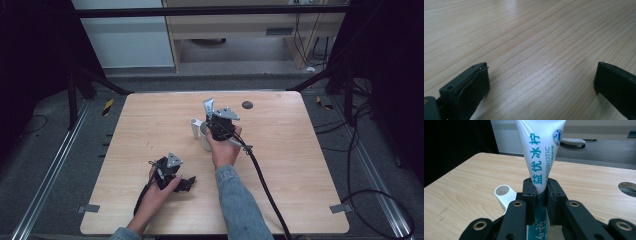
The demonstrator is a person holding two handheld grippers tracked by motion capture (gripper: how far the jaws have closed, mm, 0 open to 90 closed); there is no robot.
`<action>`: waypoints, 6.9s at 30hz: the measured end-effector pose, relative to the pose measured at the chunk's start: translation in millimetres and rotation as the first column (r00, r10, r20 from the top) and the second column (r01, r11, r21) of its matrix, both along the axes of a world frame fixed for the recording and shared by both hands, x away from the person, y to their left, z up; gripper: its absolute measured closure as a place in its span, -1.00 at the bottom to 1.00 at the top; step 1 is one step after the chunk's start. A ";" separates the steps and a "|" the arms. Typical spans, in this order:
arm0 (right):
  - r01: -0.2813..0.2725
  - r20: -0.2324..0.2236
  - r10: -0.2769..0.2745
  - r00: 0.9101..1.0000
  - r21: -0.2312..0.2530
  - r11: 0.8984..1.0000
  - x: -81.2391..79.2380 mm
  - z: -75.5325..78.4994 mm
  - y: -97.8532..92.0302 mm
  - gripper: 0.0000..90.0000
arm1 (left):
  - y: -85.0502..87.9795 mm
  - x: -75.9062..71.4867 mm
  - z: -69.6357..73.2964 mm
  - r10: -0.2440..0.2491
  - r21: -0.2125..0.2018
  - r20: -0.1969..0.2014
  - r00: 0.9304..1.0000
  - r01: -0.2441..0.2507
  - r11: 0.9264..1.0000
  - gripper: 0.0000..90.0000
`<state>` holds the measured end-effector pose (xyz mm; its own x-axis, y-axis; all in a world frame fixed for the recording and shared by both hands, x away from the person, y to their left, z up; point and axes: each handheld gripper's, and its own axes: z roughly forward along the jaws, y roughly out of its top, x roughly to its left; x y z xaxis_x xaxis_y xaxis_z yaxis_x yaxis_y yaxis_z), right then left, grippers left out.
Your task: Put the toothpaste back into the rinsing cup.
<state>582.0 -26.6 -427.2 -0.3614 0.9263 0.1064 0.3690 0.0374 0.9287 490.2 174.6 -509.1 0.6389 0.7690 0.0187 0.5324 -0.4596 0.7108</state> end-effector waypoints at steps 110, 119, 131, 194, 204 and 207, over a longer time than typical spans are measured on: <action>-0.041 -0.061 0.037 0.997 -0.068 0.997 -10.2 18.0 -13.3 -0.22 | -0.7 0.4 0.0 -0.004 0.000 -0.002 1.000 0.004 1.000 -1.00; -0.090 -0.065 0.083 0.994 -0.114 0.989 -12.4 21.2 -16.6 -0.46 | -1.1 0.4 -0.1 -0.001 -0.004 -0.001 1.000 0.001 1.000 -1.00; -0.132 -0.121 0.107 0.987 -0.216 0.968 -15.9 25.5 -23.6 -0.70 | -1.5 0.5 -0.1 -0.001 -0.003 -0.001 1.000 0.001 1.000 -1.00; -0.121 -0.329 0.025 0.944 -0.275 0.954 -57.9 -45.7 -152.7 -0.81 | -1.5 -1.8 0.0 -0.003 0.000 0.000 1.000 0.003 1.000 -1.00; -0.074 -0.337 -0.022 0.941 -0.270 0.960 -60.8 -64.7 -169.0 -0.79 | -1.5 -1.8 0.0 -0.003 0.001 0.000 1.000 0.003 1.000 -1.00; -0.068 -0.339 -0.027 0.940 -0.266 0.962 -61.1 -66.1 -171.8 -0.79 | -1.5 -1.8 0.0 -0.003 0.000 0.000 1.000 0.003 1.000 -1.00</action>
<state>521.0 -198.4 -493.3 -0.3677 0.9295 -0.0278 0.6541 0.2798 0.7028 488.4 173.0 -509.2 0.6415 0.7669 0.0187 0.5308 -0.4613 0.7110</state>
